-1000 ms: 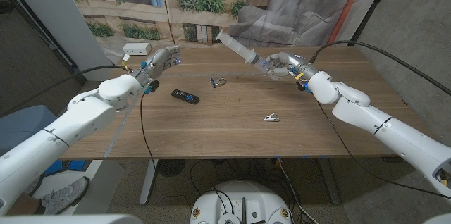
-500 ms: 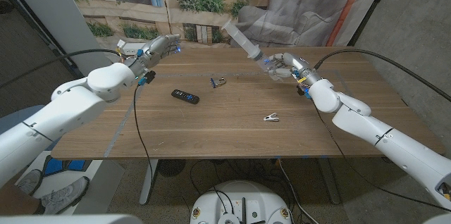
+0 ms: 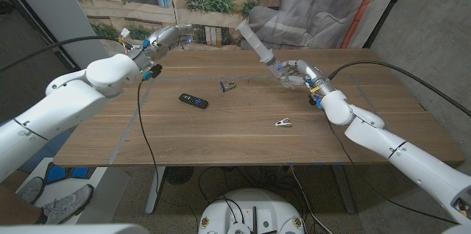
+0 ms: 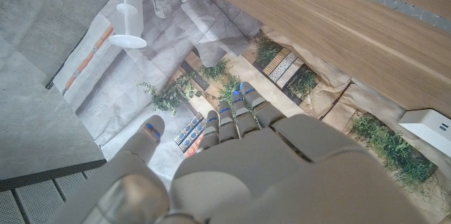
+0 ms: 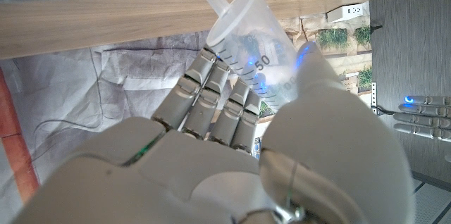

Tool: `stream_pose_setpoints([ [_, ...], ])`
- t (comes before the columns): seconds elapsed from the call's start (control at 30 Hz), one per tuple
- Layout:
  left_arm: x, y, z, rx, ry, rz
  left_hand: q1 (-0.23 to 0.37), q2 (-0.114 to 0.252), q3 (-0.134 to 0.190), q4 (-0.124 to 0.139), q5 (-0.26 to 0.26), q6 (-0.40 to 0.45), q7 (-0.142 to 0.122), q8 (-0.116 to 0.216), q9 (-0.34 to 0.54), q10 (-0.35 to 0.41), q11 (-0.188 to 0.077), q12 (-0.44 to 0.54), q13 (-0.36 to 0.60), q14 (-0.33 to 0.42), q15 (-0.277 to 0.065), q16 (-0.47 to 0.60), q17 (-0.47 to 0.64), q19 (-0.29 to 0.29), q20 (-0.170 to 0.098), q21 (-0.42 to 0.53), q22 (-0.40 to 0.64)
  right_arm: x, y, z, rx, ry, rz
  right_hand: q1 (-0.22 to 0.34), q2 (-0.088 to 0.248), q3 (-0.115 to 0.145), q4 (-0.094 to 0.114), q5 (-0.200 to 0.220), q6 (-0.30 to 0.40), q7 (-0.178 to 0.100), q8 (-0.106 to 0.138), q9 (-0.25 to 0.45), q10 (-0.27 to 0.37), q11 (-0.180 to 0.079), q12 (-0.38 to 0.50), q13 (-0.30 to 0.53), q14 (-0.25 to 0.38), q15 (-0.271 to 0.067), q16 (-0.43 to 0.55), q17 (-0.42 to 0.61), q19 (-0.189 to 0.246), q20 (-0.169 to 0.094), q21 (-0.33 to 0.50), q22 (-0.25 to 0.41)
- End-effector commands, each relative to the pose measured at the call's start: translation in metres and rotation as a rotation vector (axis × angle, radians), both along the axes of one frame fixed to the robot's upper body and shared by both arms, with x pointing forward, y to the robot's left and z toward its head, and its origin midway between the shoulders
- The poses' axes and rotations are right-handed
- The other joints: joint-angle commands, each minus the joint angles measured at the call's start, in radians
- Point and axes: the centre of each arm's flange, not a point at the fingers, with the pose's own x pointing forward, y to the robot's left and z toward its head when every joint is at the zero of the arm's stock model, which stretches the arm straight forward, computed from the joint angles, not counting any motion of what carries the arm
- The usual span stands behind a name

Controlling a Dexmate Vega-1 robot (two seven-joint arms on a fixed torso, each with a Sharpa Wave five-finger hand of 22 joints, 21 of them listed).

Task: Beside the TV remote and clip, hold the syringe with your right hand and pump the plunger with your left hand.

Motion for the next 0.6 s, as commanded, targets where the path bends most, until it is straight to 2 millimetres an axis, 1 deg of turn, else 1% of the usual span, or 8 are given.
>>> stream_pose_setpoints([
  [0.03,-0.013,-0.012,0.019,0.057,-0.054,-0.006,0.000,0.062,0.006,-0.006,-0.001,0.001,-0.001,0.001,0.001,-0.004,-0.006,0.000,0.001,-0.004,-0.001,-0.006,0.002,-0.002,-0.009,-0.002,0.004,0.007,0.003,-0.020,0.010,0.004,-0.002,0.008,0.133,0.007,0.000,0.006,0.047,-0.036,-0.007,0.001,0.010,-0.005,0.004,0.006,-0.004,-0.110,-0.008,0.005,-0.006,-0.078,0.001,0.004],
  [0.13,-0.013,-0.013,0.022,0.061,-0.067,-0.013,0.001,0.062,0.006,-0.007,-0.001,0.001,-0.001,0.002,0.001,-0.004,-0.005,0.000,0.001,-0.007,-0.003,-0.007,0.002,-0.003,-0.010,-0.002,0.004,0.009,0.003,-0.022,0.007,0.004,-0.005,0.009,0.132,0.006,-0.003,0.007,0.041,-0.039,-0.012,0.001,0.002,-0.004,0.001,0.006,-0.009,-0.108,-0.010,0.008,-0.013,-0.075,-0.001,0.004],
  [0.3,-0.015,-0.016,0.027,0.095,-0.094,-0.007,0.002,0.062,0.008,-0.011,-0.001,0.004,-0.001,0.002,0.001,-0.005,-0.015,0.000,0.001,-0.016,-0.005,-0.008,0.001,-0.010,-0.013,-0.005,0.004,0.010,0.002,-0.026,0.000,0.013,-0.011,0.014,0.135,0.008,-0.006,0.008,0.039,-0.042,-0.015,0.002,-0.003,-0.006,-0.001,0.006,-0.012,-0.110,-0.010,0.011,-0.018,-0.075,-0.003,0.004],
  [0.43,-0.017,-0.018,0.028,0.104,-0.126,-0.005,0.002,0.061,0.009,-0.013,-0.002,0.007,-0.003,0.003,0.001,-0.003,-0.016,0.001,0.001,-0.019,-0.007,-0.008,0.001,-0.012,-0.014,-0.005,0.004,0.010,0.002,-0.029,-0.005,0.005,-0.018,0.017,0.136,0.008,-0.008,0.008,0.036,-0.044,-0.019,0.002,-0.006,-0.005,-0.001,0.006,-0.018,-0.110,-0.013,0.013,-0.021,-0.076,-0.004,0.004],
  [0.6,-0.019,-0.020,0.030,0.142,-0.150,-0.014,0.003,0.060,0.010,-0.016,-0.002,0.010,-0.006,0.004,0.001,-0.002,-0.022,0.001,0.001,-0.025,-0.013,-0.009,0.001,-0.017,-0.017,-0.006,0.004,0.010,0.003,-0.030,-0.036,-0.007,-0.031,0.015,0.137,0.007,-0.007,0.008,0.037,-0.042,-0.020,0.002,-0.006,-0.002,-0.001,0.006,-0.019,-0.107,-0.012,0.015,-0.021,-0.075,-0.004,0.005],
])
